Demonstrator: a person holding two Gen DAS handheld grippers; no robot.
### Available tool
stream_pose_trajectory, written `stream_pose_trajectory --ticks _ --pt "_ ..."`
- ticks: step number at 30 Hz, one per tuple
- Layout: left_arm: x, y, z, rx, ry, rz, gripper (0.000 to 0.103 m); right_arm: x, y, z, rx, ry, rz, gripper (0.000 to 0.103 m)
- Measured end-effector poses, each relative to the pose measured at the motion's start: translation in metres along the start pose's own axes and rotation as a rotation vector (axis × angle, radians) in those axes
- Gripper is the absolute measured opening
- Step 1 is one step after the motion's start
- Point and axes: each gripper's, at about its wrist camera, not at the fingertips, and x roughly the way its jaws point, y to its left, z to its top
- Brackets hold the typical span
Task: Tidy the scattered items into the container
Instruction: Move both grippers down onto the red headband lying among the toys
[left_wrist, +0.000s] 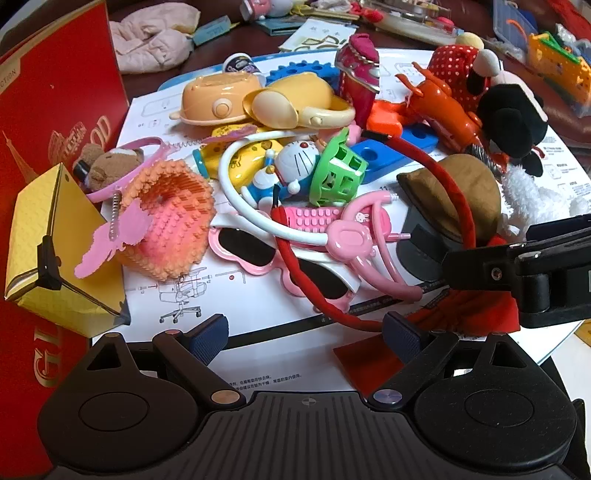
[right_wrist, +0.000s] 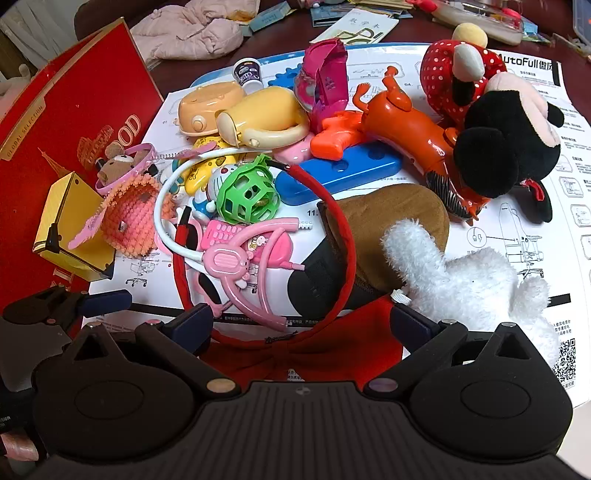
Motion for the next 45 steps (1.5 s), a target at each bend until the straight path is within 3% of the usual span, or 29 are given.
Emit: stream_pose_trajectory --ticks 45 --pt "0.003 0.008 0.002 -0.018 -0.010 0.030 0.097 0.004 -0.001 0.007 -0.019 -0.011 -0.020 0.102"
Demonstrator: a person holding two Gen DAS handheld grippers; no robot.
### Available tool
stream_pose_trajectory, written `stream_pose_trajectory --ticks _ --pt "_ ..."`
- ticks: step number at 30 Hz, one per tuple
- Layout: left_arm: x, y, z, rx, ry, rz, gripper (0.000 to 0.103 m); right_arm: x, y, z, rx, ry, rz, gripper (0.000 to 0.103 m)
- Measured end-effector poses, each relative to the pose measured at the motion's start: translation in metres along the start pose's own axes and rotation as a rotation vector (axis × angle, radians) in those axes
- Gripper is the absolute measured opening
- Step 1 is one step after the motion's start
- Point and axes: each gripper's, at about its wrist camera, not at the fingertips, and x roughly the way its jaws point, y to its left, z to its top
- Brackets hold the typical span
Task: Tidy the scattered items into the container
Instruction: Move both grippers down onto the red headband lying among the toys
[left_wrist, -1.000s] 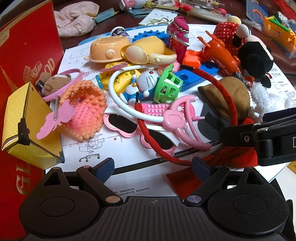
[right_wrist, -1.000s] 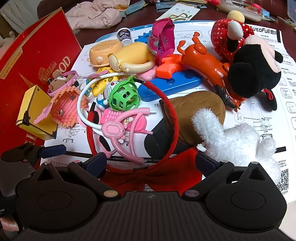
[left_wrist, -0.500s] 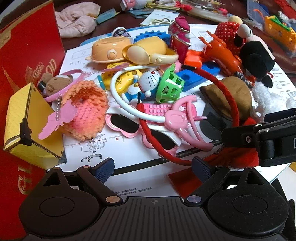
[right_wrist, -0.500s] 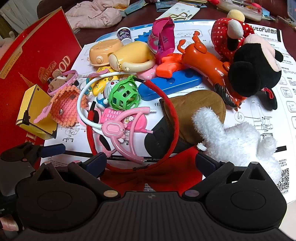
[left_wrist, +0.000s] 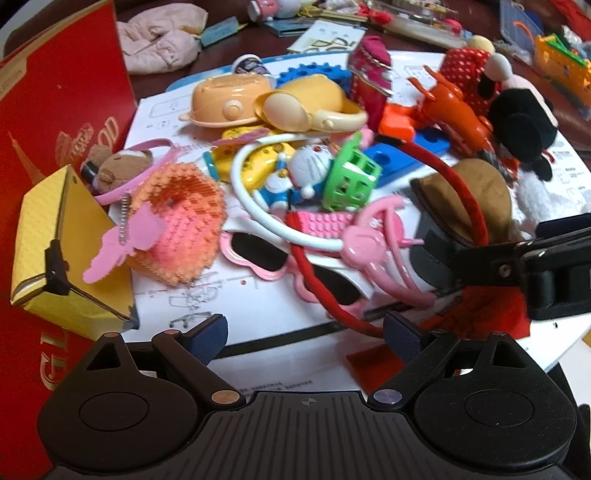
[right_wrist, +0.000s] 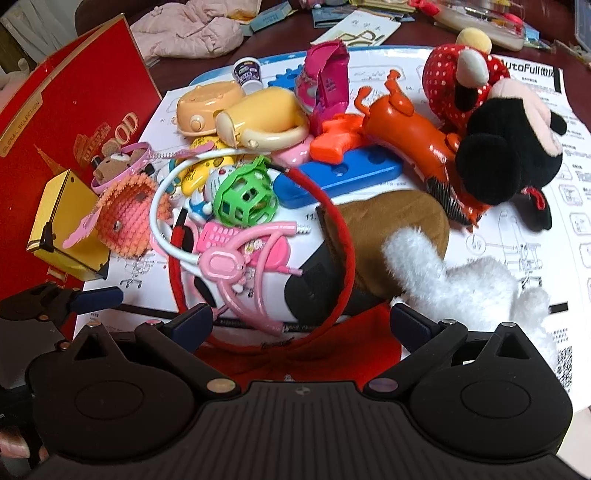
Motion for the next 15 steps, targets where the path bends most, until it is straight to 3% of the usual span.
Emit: stream_pose_trajectory --ticks 11,13,15 --pt "0.016 0.004 0.011 -0.051 0.030 -0.046 0.095 0.000 -0.010 0.011 -0.001 -0.030 0.003 0.094" --pt "0.022 0.001 0.011 -0.042 0.043 -0.037 0.093 0.002 -0.009 0.012 -0.008 -0.027 0.003 0.092" --pt "0.028 -0.002 0.010 -0.030 0.063 -0.029 0.082 0.004 -0.009 0.011 -0.006 -0.023 0.001 0.092"
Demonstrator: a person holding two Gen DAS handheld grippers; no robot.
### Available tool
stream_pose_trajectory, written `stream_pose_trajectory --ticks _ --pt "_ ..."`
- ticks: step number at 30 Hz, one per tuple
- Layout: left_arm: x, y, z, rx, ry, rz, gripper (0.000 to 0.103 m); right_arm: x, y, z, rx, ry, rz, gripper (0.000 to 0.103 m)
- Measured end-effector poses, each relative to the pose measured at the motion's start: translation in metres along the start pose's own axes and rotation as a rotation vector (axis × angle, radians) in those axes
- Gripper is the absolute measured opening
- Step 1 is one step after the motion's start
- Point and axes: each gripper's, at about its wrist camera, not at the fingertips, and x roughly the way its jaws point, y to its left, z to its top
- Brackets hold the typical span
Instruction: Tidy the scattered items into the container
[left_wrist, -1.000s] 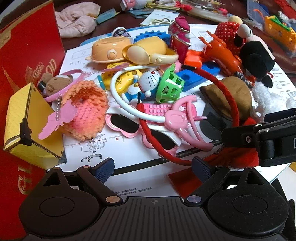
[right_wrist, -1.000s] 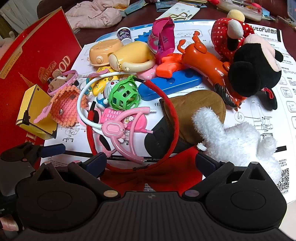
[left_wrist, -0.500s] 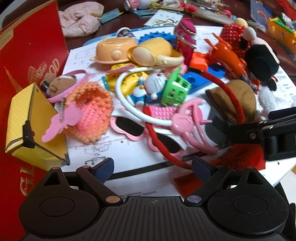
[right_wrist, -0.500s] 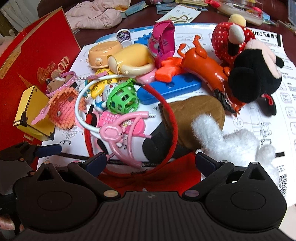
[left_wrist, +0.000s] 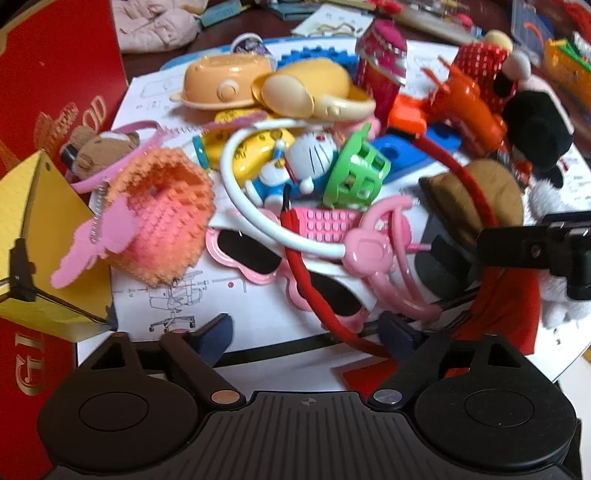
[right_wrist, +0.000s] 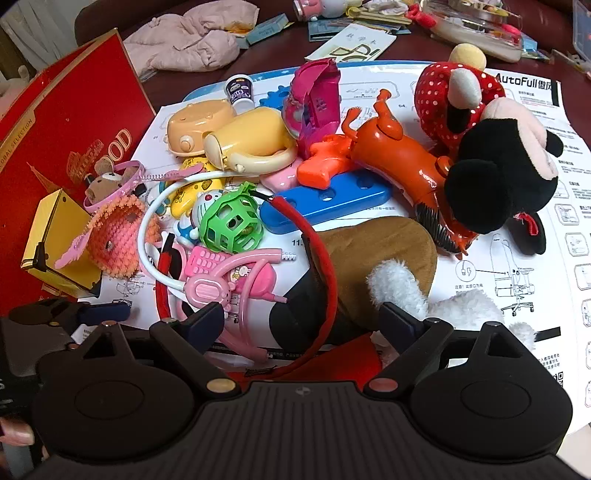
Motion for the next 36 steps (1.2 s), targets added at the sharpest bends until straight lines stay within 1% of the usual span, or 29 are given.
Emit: stream_pose_trajectory --ticks 1,2,3,5,8,10,12,15,16,17,18,20,21,23,25,26,29,30,31,32,33,35,36 --pt "0.003 0.000 -0.001 0.005 0.005 0.005 0.079 0.001 0.000 0.000 0.002 0.003 0.000 0.092" --pt "0.004 0.001 -0.003 0.007 0.009 0.008 0.072 0.002 -0.001 0.000 0.002 0.005 -0.001 0.091" --pt "0.006 0.002 -0.005 0.009 0.016 0.014 0.068 0.003 0.000 0.000 0.001 0.007 -0.002 0.091" --pt "0.008 0.005 -0.007 0.015 0.030 0.029 0.067 0.007 0.001 0.001 -0.006 0.013 -0.004 0.091" --pt "0.009 0.010 -0.011 0.009 0.036 0.042 0.067 0.015 0.003 0.001 -0.014 0.024 -0.003 0.087" --pt "0.008 0.013 -0.012 0.006 0.038 0.056 0.068 0.022 0.004 0.000 -0.005 0.041 0.000 0.080" --pt "0.008 0.013 -0.012 0.007 0.036 0.067 0.072 0.028 0.004 -0.003 0.005 0.059 0.012 0.076" --pt "0.008 0.010 -0.012 0.018 0.031 0.076 0.072 0.032 0.004 -0.009 0.008 0.073 0.018 0.076" --pt "0.008 0.009 -0.012 0.020 0.028 0.078 0.070 0.032 0.004 -0.010 0.008 0.075 0.018 0.076" --pt "0.007 0.008 -0.012 0.023 0.025 0.076 0.065 0.033 0.004 -0.011 0.006 0.077 0.021 0.076" --pt "0.007 0.006 -0.012 0.025 0.024 0.073 0.048 0.032 0.003 -0.012 0.005 0.075 0.021 0.076" --pt "0.005 0.006 -0.013 0.019 0.022 0.060 0.033 0.033 0.003 -0.014 0.004 0.073 0.017 0.076" --pt "0.005 0.006 -0.013 0.016 0.024 0.058 0.027 0.033 0.002 -0.014 0.005 0.072 0.018 0.076" --pt "0.004 0.007 -0.015 0.017 0.024 0.067 0.018 0.034 0.002 -0.015 0.005 0.070 0.023 0.076" --pt "0.003 0.007 -0.015 0.016 0.026 0.077 0.018 0.034 0.002 -0.016 0.005 0.070 0.030 0.073" --pt "0.003 0.008 -0.016 0.015 0.027 0.077 0.022 0.035 0.002 -0.016 0.007 0.072 0.032 0.072" --pt "0.004 0.009 -0.017 0.019 0.026 0.101 0.045 0.036 0.000 -0.017 0.014 0.076 0.044 0.070" --pt "0.003 0.010 -0.018 0.023 0.024 0.111 0.049 0.036 0.000 -0.018 0.015 0.075 0.046 0.069" --pt "0.003 0.012 -0.019 0.024 0.023 0.117 0.051 0.036 -0.001 -0.018 0.016 0.073 0.047 0.069" --pt "0.002 0.014 -0.020 0.022 0.022 0.116 0.051 0.036 -0.001 -0.018 0.017 0.072 0.048 0.068" --pt "0.001 0.017 -0.022 0.019 0.022 0.108 0.037 0.035 -0.002 -0.018 0.019 0.070 0.052 0.064" --pt "-0.002 0.023 -0.026 0.004 0.027 0.075 0.026 0.035 -0.006 -0.018 0.028 0.069 0.054 0.058" --pt "-0.003 0.027 -0.027 -0.011 0.031 0.057 0.026 0.035 -0.008 -0.019 0.034 0.070 0.063 0.054"
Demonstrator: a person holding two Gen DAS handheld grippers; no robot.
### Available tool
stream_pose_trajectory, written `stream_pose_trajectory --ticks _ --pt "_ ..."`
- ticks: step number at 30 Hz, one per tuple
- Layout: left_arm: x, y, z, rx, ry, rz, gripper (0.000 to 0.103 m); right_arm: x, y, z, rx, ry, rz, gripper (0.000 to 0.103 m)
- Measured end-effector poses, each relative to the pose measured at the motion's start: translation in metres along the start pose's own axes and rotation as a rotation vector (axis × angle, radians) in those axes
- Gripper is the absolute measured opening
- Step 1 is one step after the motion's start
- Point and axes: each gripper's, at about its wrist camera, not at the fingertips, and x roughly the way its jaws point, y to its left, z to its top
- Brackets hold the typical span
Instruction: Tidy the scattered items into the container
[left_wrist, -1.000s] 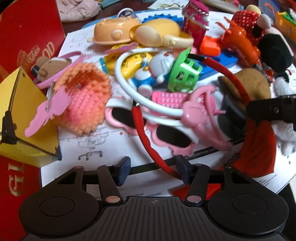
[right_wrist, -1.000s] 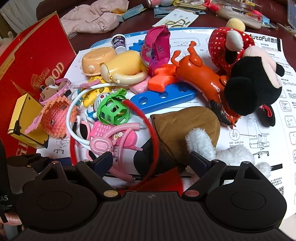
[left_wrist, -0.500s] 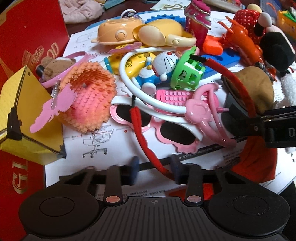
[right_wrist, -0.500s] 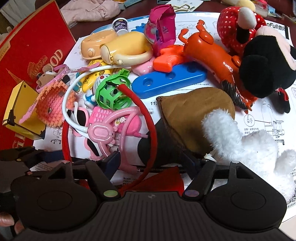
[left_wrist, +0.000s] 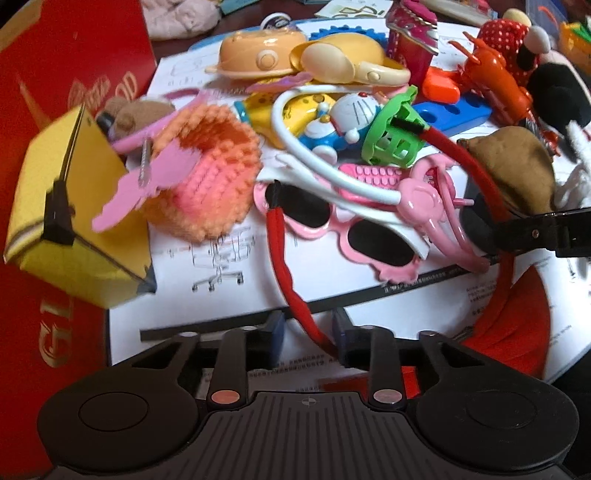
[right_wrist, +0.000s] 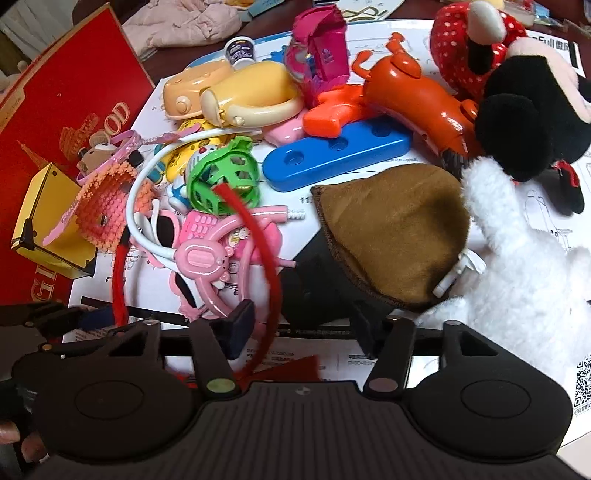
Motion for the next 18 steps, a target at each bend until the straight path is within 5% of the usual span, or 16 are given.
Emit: stream_pose_trajectory --ticks 4,15,18 --pt "0.000 0.003 0.000 -0.016 -0.002 -0.031 0.048 0.004 -0.002 -0.003 0.016 0.021 0.036 0.039" --pt "0.002 -0.009 0.000 0.043 -0.011 -0.031 0.051 0.006 -0.003 -0.008 0.035 0.044 0.045 0.038" --pt "0.002 -0.008 0.000 0.034 -0.012 -0.027 0.033 0.006 -0.002 -0.011 0.035 0.051 0.048 0.038"
